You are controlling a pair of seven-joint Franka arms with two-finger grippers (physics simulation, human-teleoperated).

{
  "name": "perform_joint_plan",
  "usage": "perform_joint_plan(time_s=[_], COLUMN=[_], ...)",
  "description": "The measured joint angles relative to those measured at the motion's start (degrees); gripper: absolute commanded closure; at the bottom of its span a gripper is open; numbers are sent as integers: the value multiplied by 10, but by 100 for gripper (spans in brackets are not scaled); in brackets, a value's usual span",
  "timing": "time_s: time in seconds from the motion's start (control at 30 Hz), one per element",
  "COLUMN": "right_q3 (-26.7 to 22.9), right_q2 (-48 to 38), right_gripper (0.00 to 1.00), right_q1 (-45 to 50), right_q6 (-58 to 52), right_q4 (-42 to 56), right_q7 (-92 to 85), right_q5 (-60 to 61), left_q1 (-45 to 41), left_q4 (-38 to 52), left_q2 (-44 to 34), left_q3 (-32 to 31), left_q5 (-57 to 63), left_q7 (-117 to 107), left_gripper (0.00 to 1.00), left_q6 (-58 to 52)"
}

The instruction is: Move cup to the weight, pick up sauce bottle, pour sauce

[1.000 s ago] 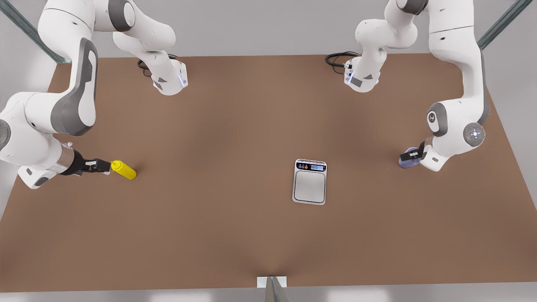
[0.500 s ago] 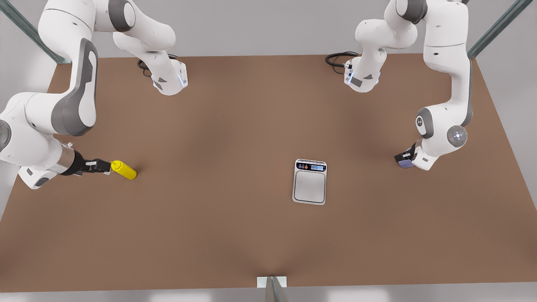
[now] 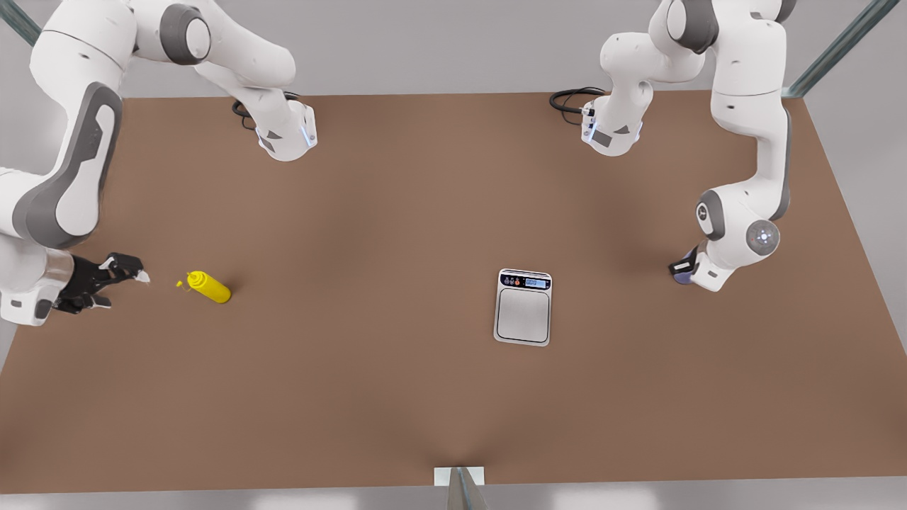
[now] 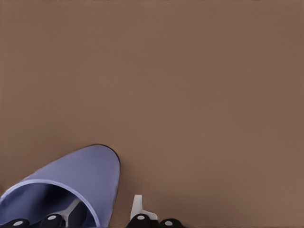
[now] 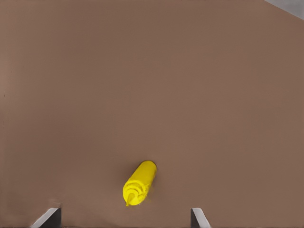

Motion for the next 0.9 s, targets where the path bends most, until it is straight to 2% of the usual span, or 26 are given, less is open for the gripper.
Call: perform_joint_plan(time_s=[0.1, 0.23, 0.33, 0.5, 0.73, 0.9], right_q3=[0, 0, -1, 0, 2, 35], right_q2=[-7, -18, -10, 68, 108, 132], right_gripper=[0, 0, 0, 0, 0, 0], right_q1=[-76, -164, -183, -208, -208, -205], right_q6=[108, 198, 252, 252, 208, 214], right_q4=[-142, -280, -346, -369, -366, -352], right_q7=[-210, -398, -590, -794, -825, -824], right_q5=[97, 190, 302, 409, 430, 452], left_q1=[0, 0, 0, 0, -13, -15], left_q4=[-1, -20, -18, -18, -10, -11], left_q2=[1, 5, 3, 0, -15, -25], left_q3=[0, 0, 0, 0, 2, -1], left_q5=[1, 1, 1, 15, 54, 58], left_q7=[0, 0, 1, -1, -3, -3], left_gripper=[73, 79, 79, 79, 79, 78], left_q6=[5, 40, 40, 39, 57, 65])
